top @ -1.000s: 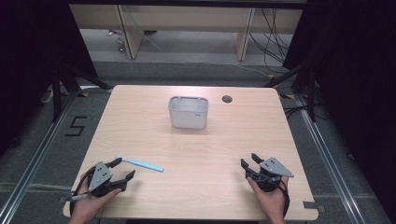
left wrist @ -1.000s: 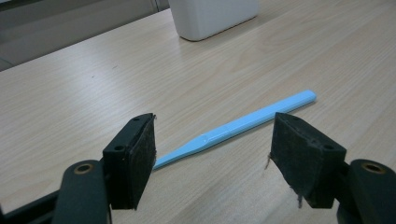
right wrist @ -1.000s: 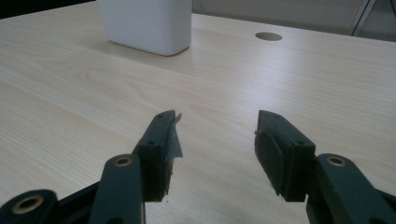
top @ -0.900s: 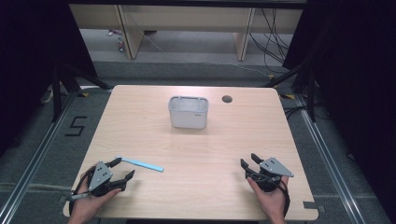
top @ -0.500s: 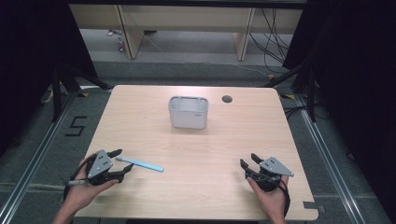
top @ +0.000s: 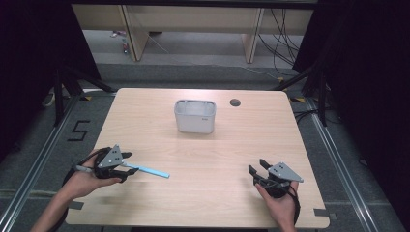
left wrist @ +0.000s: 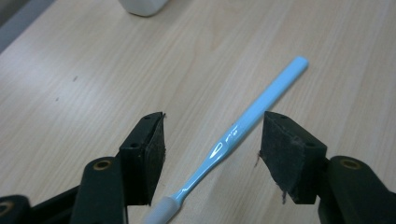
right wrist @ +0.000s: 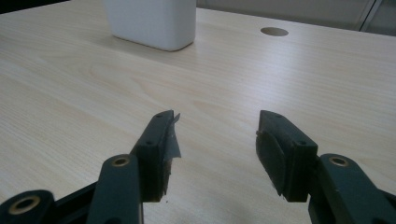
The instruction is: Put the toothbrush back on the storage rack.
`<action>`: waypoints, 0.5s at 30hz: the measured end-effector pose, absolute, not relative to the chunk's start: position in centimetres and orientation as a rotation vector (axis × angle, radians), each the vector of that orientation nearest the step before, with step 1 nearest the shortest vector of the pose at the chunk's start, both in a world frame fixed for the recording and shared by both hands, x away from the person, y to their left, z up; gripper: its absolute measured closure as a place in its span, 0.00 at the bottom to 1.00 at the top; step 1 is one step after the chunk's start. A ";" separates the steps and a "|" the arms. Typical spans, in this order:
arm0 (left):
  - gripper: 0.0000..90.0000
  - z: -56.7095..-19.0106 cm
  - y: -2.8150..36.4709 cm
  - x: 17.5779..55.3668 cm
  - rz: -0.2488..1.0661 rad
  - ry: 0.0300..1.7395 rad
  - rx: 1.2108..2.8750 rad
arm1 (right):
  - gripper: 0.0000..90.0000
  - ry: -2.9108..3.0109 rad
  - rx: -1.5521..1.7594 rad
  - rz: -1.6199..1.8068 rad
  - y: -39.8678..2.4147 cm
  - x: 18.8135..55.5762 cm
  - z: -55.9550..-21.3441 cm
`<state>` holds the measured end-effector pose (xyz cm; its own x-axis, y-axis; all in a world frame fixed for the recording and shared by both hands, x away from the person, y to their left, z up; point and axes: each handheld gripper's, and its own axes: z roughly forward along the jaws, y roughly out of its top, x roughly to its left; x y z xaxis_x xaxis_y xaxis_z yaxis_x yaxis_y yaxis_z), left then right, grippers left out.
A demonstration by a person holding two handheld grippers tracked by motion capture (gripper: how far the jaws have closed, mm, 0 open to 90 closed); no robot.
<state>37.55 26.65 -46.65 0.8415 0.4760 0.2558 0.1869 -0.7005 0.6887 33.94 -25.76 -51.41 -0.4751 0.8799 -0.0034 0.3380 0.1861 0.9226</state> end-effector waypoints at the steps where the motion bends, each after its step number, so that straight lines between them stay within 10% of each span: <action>1: 0.46 -46.3 26.4 38.1 0.533 0.440 2.395 | 0.53 1.917 1.138 1.264 -25.8 33.9 -51.4; 15: 0.61 -45.6 23.4 41.0 0.352 0.094 2.739 | 0.54 1.937 1.141 1.253 -25.7 34.0 -51.3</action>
